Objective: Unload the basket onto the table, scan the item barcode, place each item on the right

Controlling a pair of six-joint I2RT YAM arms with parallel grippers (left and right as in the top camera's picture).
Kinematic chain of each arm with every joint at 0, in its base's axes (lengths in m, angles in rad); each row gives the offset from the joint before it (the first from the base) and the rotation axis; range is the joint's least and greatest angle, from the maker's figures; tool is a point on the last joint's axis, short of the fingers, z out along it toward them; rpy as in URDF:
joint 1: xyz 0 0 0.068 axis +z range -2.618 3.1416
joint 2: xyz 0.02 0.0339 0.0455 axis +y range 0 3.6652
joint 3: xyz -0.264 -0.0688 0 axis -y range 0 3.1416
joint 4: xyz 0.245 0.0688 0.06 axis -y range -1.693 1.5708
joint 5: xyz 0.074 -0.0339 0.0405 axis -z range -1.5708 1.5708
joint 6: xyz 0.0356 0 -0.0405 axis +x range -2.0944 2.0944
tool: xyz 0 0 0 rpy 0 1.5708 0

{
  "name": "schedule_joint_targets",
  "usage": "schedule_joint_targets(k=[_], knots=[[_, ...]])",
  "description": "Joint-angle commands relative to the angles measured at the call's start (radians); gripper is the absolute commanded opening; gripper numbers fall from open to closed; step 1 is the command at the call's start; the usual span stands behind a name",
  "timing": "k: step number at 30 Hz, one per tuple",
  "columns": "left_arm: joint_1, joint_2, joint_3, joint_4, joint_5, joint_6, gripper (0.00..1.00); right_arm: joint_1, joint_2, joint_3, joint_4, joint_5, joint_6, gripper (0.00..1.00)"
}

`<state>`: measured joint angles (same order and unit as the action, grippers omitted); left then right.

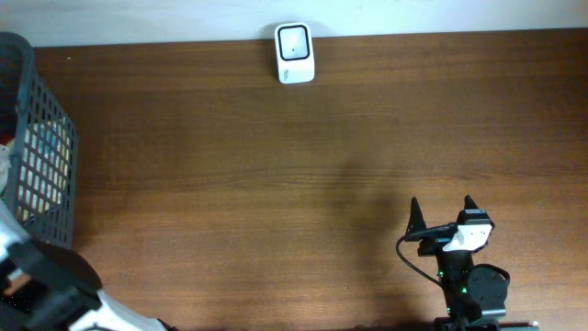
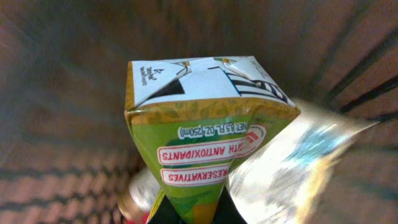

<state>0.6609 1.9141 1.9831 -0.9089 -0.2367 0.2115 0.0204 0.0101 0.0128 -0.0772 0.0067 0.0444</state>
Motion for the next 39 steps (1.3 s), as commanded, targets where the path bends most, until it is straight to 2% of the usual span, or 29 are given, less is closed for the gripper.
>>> schedule_joint_targets(k=[1, 3, 6, 7, 9, 11, 16, 18, 19, 21, 22, 23, 25, 26, 27, 29, 33, 35, 39], knots=[[-0.152, -0.257, 0.117, 0.025, 0.043, -0.074, 0.0, 0.006, -0.006, -0.007, -0.005, 0.002, -0.007, 0.99], [-0.274, -0.334, 0.117, -0.014, 0.142, -0.124, 0.0, 0.006, -0.007, -0.007, -0.005, 0.002, -0.007, 0.99], [-0.491, -0.34, 0.089, -0.15, 0.486, -0.283, 0.0, 0.006, -0.006, -0.007, -0.005, 0.002, -0.006, 0.99], [-0.6, -0.301, 0.034, -0.202, 0.537, -0.352, 0.0, 0.006, -0.006, -0.007, -0.005, 0.002, -0.007, 0.99], [-0.715, -0.247, -0.07, -0.258, 0.537, -0.422, 0.0, 0.006, -0.006, -0.007, -0.005, 0.002, -0.007, 0.99], [-0.81, -0.196, -0.241, -0.24, 0.536, -0.488, 0.0, 0.006, -0.006, -0.007, -0.005, 0.002, -0.007, 0.99], [-0.967, -0.163, -0.676, 0.038, 0.536, -0.627, 0.0, 0.006, -0.006, -0.007, -0.005, 0.002, -0.007, 0.99], [-0.98, -0.162, -0.743, 0.083, 0.526, -0.627, 0.0, 0.006, -0.006, -0.007, -0.005, 0.002, -0.007, 0.99], [-0.98, -0.162, -0.76, 0.09, 0.523, -0.626, 0.04, 0.006, -0.007, -0.007, -0.005, 0.002, -0.007, 0.99], [-0.98, -0.162, -0.761, 0.098, 0.518, -0.626, 0.52, 0.006, -0.006, -0.007, -0.005, 0.002, -0.007, 0.99], [-0.98, -0.162, -0.76, 0.104, 0.518, -0.626, 0.73, 0.006, -0.007, -0.007, -0.005, 0.002, -0.006, 0.99], [-0.978, -0.162, -0.754, 0.109, 0.517, -0.626, 0.82, 0.006, -0.006, -0.007, -0.005, 0.002, -0.007, 0.99], [-0.974, -0.166, -0.696, 0.1, 0.51, -0.591, 0.89, 0.006, -0.007, -0.007, -0.005, 0.002, -0.006, 0.99], [-0.958, -0.17, -0.619, 0.067, 0.49, -0.541, 0.91, 0.006, -0.006, -0.007, -0.005, 0.002, -0.007, 0.99], [-0.936, -0.171, -0.528, 0.027, 0.484, -0.471, 0.99, 0.006, -0.006, -0.007, -0.005, 0.002, -0.007, 0.99], [-0.847, -0.171, -0.293, -0.081, 0.483, -0.347, 0.99, 0.006, -0.006, -0.007, -0.005, 0.002, -0.007, 0.99], [-0.562, -0.171, 0.09, -0.208, 0.436, -0.277, 0.99, 0.006, -0.006, -0.007, -0.005, 0.002, -0.007, 0.99], [-0.399, -0.172, 0.184, -0.242, 0.321, -0.274, 0.99, 0.006, -0.006, -0.007, -0.005, 0.002, -0.007, 0.99], [-0.142, -0.169, 0.187, -0.259, 0.169, -0.325, 0.99, 0.006, -0.007, -0.007, -0.005, 0.002, -0.007, 0.99]])
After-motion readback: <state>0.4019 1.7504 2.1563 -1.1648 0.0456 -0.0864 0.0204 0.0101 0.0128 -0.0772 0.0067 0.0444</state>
